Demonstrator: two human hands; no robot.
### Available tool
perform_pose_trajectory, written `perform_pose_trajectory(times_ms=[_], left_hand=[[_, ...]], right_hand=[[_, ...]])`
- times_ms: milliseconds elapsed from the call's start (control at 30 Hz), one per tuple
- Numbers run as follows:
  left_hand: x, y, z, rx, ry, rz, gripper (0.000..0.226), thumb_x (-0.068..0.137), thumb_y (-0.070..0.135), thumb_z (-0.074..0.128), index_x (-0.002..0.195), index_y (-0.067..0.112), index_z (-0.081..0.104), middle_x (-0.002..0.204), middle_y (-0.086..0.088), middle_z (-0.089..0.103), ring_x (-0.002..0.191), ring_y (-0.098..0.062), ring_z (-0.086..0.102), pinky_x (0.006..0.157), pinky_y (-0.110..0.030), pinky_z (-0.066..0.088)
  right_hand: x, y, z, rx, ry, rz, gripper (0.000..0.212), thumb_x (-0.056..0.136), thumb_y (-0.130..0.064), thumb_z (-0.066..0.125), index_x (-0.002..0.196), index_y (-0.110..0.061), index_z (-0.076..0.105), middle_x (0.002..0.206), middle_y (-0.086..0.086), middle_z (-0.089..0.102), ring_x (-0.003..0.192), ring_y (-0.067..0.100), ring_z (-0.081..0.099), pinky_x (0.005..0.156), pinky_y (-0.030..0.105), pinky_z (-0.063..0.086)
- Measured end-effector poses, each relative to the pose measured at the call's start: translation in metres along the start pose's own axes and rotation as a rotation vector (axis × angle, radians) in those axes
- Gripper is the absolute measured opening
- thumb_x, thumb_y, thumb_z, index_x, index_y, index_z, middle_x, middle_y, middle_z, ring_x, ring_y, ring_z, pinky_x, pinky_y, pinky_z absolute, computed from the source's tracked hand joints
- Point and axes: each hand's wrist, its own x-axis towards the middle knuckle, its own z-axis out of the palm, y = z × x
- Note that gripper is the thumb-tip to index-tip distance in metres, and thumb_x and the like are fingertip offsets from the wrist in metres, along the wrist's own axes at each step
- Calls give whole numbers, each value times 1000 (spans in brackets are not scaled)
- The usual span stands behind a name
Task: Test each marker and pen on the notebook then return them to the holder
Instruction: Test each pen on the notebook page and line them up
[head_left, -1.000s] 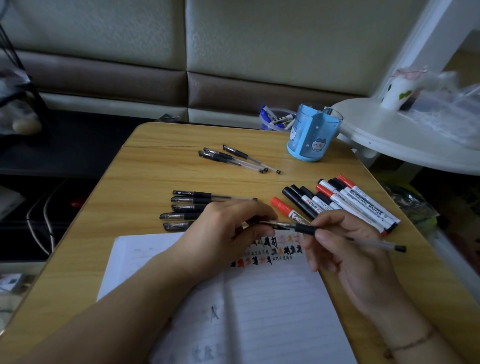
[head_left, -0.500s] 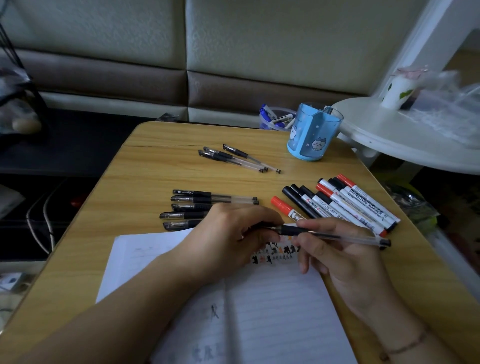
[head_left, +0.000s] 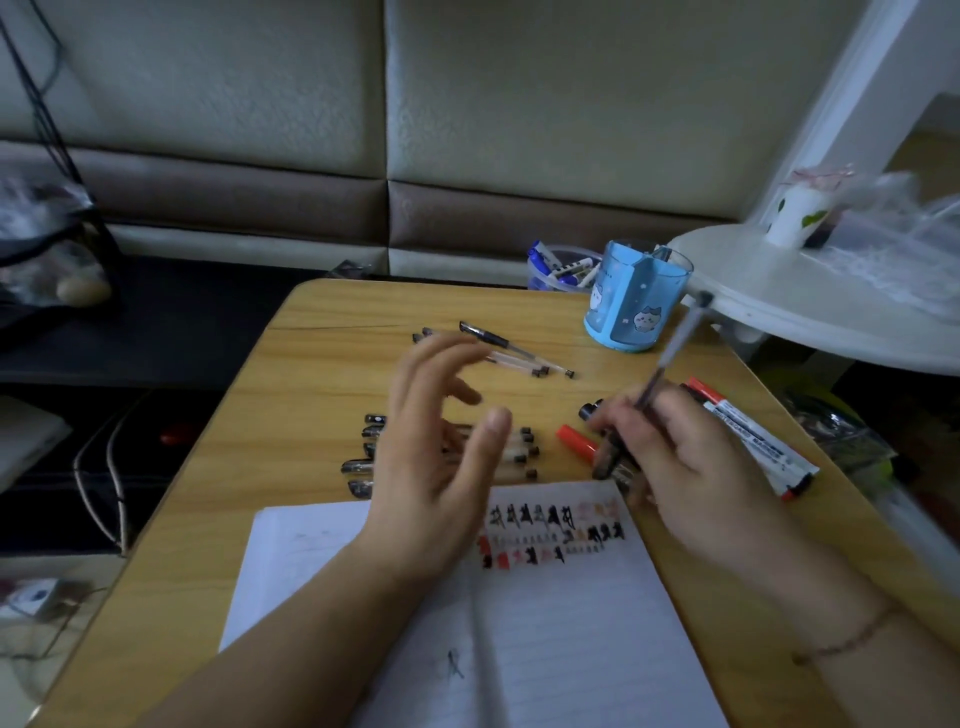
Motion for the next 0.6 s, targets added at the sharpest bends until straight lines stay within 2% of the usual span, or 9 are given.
perform_pose_trajectory(times_ms=[67, 133, 233, 300, 333, 433, 467, 533, 600], left_hand=[[2, -4, -3, 25, 174, -72, 35, 95, 37, 48, 127, 26, 46, 131, 5, 42, 101, -5, 53, 71, -11, 47], [2, -9, -5, 34, 241, -153, 33, 93, 36, 49, 126, 33, 44, 130, 9, 40, 100, -7, 54, 68, -13, 47], [2, -14, -4, 52, 264, -189, 38, 91, 36, 51, 128, 27, 46, 131, 2, 41, 98, -13, 55, 73, -14, 47], [2, -15, -3, 50, 281, -195, 39, 91, 35, 52, 128, 26, 45, 130, 5, 41, 100, -15, 54, 78, -15, 46], [2, -15, -3, 48, 297, -201, 39, 91, 33, 52, 129, 25, 45, 130, 6, 40, 101, -16, 53, 80, -16, 45], [3, -14, -2, 44, 348, -212, 42, 91, 30, 51, 131, 20, 44, 130, 3, 41, 101, -14, 50, 83, -14, 41], [4, -15, -1, 42, 362, -204, 42, 91, 29, 51, 131, 19, 43, 129, 1, 41, 101, -14, 50, 85, -15, 41], [3, -15, -1, 44, 399, -177, 42, 92, 27, 50, 132, 21, 40, 129, 0, 40, 103, -18, 49, 88, -21, 40], [3, -15, -1, 45, 444, -160, 43, 92, 24, 49, 133, 22, 37, 130, -1, 40, 106, -23, 46, 93, -28, 39]], right_hand=[[26, -6, 4, -315, -63, -77, 14, 98, -37, 46, 104, -30, 56, 84, -12, 67, 79, 0, 65, 62, 21, 54], [53, -12, 15, -547, -122, -140, 18, 98, -39, 47, 114, -32, 53, 86, -11, 64, 76, 5, 61, 65, 33, 54], [85, -14, 34, -608, -152, -161, 18, 97, -35, 52, 115, -32, 54, 99, -10, 62, 88, 8, 58, 77, 34, 54], [102, -16, 43, -555, -79, -177, 15, 94, -35, 57, 108, -31, 60, 103, -11, 57, 96, 6, 51, 85, 29, 48], [108, -18, 46, -515, -36, -175, 13, 92, -36, 60, 104, -29, 63, 98, -10, 55, 93, 6, 49, 81, 27, 44], [122, -32, 54, -235, -29, -90, 13, 92, -33, 62, 100, -25, 69, 66, -6, 59, 57, 9, 52, 56, 29, 44], [124, -38, 56, -107, -64, -62, 14, 94, -29, 60, 103, -22, 69, 64, -5, 63, 54, 10, 56, 55, 28, 47], [126, -48, 60, 125, -169, -25, 22, 100, -26, 50, 110, -17, 67, 75, 5, 72, 64, 15, 63, 58, 28, 49], [129, -53, 64, 253, -301, -1, 34, 103, -34, 37, 107, -16, 66, 92, 11, 73, 78, 21, 67, 61, 32, 50]])
